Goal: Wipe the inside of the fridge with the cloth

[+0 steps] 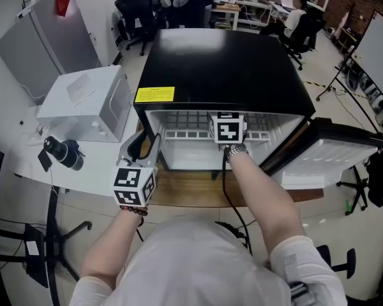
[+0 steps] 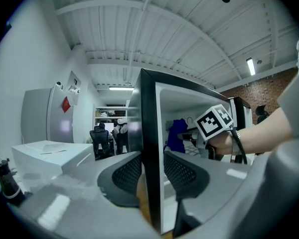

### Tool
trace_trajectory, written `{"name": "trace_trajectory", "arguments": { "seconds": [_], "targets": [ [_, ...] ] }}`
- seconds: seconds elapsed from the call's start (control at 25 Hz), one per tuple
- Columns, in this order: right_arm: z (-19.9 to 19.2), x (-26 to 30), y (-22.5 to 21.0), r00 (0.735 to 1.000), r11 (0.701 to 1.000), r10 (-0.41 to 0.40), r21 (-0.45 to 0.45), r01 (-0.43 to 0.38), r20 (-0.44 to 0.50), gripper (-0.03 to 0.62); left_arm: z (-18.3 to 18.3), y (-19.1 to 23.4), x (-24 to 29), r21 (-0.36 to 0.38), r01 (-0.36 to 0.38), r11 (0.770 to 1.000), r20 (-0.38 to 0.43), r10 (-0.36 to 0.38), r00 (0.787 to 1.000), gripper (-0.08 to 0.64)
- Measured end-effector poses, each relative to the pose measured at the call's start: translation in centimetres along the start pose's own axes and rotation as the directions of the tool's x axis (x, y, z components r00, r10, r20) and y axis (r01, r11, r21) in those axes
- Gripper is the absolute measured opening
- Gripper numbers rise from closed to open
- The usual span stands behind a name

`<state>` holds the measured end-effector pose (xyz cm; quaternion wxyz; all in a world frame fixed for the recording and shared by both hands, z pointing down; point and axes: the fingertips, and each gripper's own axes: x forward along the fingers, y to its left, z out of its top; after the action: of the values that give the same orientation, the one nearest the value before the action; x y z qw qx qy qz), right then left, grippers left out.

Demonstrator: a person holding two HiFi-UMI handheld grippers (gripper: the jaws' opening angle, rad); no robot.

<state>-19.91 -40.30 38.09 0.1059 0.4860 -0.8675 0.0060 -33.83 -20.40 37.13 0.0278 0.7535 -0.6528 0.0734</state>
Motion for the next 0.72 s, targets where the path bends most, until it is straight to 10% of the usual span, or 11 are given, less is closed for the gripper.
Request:
{"name": "trace_trajectory", "arguments": {
  "seconds": [0.72],
  "targets": [
    [-1.5, -2.6, -6.7, 0.996, 0.996, -0.087, 0.02, 0.087, -0.033, 0.058, 0.0, 0.2, 0.1, -0.01, -0.063, 0.998, -0.021, 0.063, 0.998, 0.13]
  ]
}}
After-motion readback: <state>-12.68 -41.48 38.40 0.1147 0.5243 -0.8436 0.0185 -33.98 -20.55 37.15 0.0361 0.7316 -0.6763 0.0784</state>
